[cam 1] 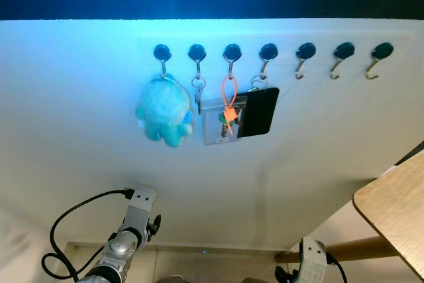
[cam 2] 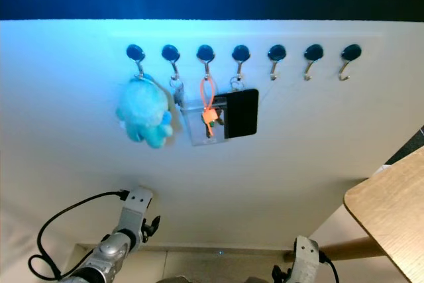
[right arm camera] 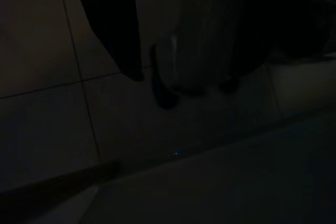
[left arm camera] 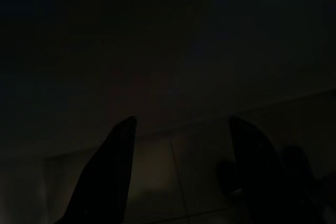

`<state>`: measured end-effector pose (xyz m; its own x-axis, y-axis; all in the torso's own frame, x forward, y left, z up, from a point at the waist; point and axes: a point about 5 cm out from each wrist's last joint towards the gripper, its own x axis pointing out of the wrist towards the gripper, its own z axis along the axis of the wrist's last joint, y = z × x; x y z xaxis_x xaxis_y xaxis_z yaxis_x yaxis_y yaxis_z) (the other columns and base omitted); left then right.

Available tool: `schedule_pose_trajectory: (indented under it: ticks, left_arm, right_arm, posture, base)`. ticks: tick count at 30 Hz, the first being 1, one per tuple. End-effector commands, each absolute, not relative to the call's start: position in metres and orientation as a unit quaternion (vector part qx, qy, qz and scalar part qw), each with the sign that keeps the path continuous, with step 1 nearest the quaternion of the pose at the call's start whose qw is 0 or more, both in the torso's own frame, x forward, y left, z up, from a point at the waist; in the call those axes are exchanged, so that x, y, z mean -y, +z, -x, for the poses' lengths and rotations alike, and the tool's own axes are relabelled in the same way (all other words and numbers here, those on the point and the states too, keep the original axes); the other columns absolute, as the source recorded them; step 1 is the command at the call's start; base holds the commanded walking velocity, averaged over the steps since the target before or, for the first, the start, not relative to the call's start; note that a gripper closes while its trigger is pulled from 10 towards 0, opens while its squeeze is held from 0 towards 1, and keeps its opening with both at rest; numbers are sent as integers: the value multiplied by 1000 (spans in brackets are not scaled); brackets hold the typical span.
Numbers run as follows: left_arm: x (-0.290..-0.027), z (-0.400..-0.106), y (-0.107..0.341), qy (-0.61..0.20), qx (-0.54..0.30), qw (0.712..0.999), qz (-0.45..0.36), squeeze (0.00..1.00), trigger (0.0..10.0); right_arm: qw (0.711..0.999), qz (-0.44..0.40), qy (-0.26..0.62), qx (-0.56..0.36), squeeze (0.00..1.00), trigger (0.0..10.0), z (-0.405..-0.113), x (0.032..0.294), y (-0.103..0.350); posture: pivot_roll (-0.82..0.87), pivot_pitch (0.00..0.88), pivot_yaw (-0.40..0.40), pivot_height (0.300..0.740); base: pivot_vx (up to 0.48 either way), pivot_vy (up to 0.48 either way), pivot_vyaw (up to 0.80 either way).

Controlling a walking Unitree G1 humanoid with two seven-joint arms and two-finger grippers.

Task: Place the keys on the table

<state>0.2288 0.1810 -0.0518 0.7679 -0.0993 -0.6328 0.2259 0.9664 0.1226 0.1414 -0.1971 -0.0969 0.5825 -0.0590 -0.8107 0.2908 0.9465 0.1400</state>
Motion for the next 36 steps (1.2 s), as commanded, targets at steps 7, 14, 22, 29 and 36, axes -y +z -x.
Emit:
schedule_pose_trajectory:
  ticks: [7, 14, 22, 29, 36]
  left_arm:
    - [-187, -226, -52, -81, -327, 936, -100, 20, 10000]
    - [-186, -227, -52, -82, -327, 936, -95, 24, 10000]
    - [-190, -224, -55, -57, -342, 934, -83, 24, 10000]
    - [-199, -220, -56, -11, -349, 936, -41, 39, 10000]
    - [-199, -220, -56, -5, -347, 937, -30, 27, 10000]
  right_arm:
    - [878, -134, -97, -449, 0, 10000, -140, 192, -98]
    - [877, -133, -97, -450, 0, 10000, -139, 193, -99]
    - [880, -124, -100, -447, 0, 10000, -139, 195, -98]
    - [887, -115, -98, -436, 0, 10000, -145, 200, -94]
    - [888, -111, -90, -437, 0, 10000, -146, 202, -94]
  posture:
    - [23, 60, 34, 740]
    - [22, 60, 33, 740]
    - [15, 60, 31, 740]
    - [12, 60, 20, 740]
    - [18, 64, 7, 740]
  base:
    - [0, 0, 0]
    - [0, 0, 0]
    - [0, 0, 0]
    - [0, 0, 0]
    - [0, 0, 0]
